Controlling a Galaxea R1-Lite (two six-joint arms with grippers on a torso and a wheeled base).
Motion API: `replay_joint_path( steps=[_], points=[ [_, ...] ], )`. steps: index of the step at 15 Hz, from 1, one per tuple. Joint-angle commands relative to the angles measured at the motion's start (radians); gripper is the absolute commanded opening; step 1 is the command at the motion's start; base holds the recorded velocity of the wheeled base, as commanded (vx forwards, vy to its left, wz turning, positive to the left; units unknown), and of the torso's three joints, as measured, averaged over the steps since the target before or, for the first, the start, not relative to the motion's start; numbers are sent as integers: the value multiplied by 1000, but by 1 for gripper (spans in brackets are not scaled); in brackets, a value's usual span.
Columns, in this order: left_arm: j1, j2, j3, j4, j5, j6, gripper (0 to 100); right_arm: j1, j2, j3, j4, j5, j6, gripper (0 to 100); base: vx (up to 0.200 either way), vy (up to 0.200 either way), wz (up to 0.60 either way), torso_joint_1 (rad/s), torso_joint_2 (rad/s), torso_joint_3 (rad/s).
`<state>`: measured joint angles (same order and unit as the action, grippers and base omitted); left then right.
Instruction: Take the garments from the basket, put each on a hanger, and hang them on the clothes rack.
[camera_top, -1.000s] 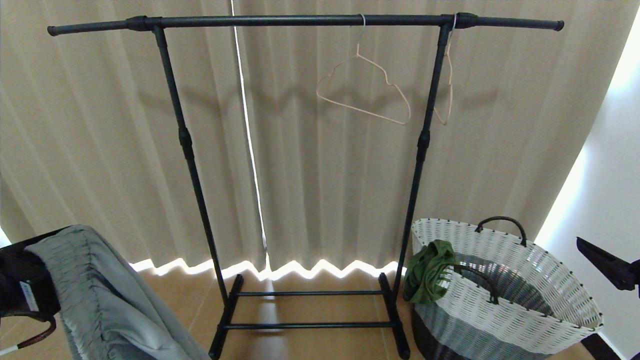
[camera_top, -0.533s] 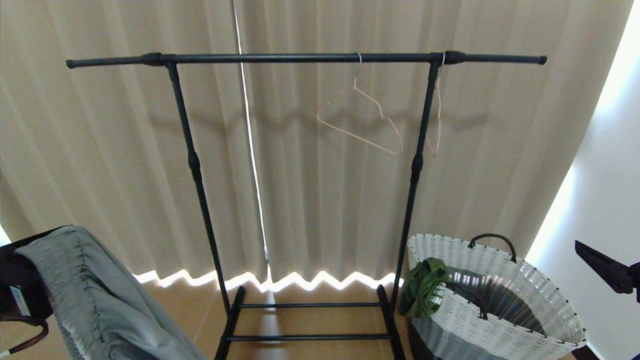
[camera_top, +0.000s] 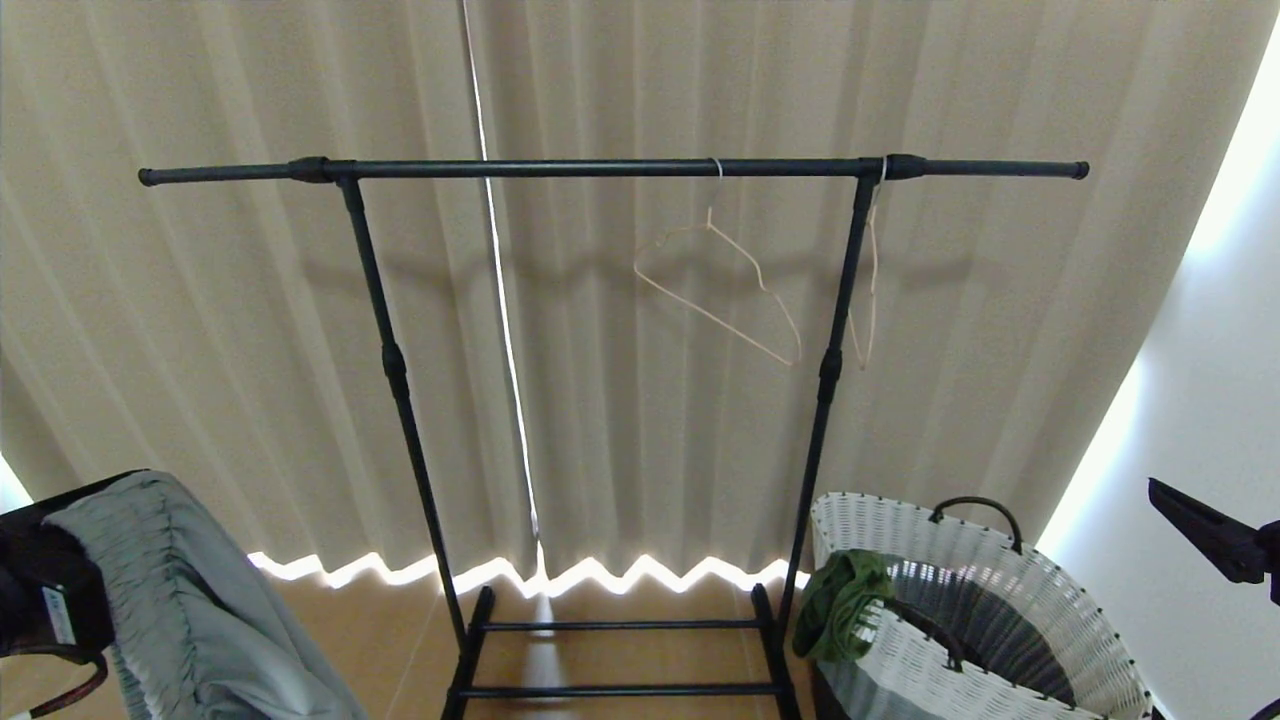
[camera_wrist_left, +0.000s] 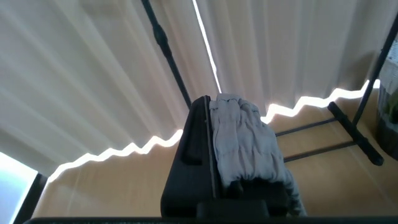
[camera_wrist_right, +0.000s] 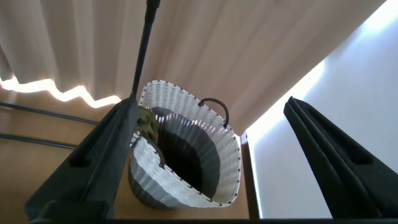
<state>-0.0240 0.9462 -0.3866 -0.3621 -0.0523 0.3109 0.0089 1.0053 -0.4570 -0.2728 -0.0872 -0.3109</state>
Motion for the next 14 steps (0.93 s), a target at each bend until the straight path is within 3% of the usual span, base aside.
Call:
replay_joint_path(
  steps=[1,9,14],
  points=[
    [-1,-21,20,-3,-3,1,0,0,3,0,-3,0,-1,100,0,0,0,90,-178,-100],
    [-2,-17,18,-3,-4,-3,0,3,-1,4,-11,-2,-2,100,0,0,0,10,-18,-11],
    [-7,-14,18,-3,-6,-3,0,3,24,-3,-13,-2,-1,100,200,0,0,2,-3,2]
  ],
)
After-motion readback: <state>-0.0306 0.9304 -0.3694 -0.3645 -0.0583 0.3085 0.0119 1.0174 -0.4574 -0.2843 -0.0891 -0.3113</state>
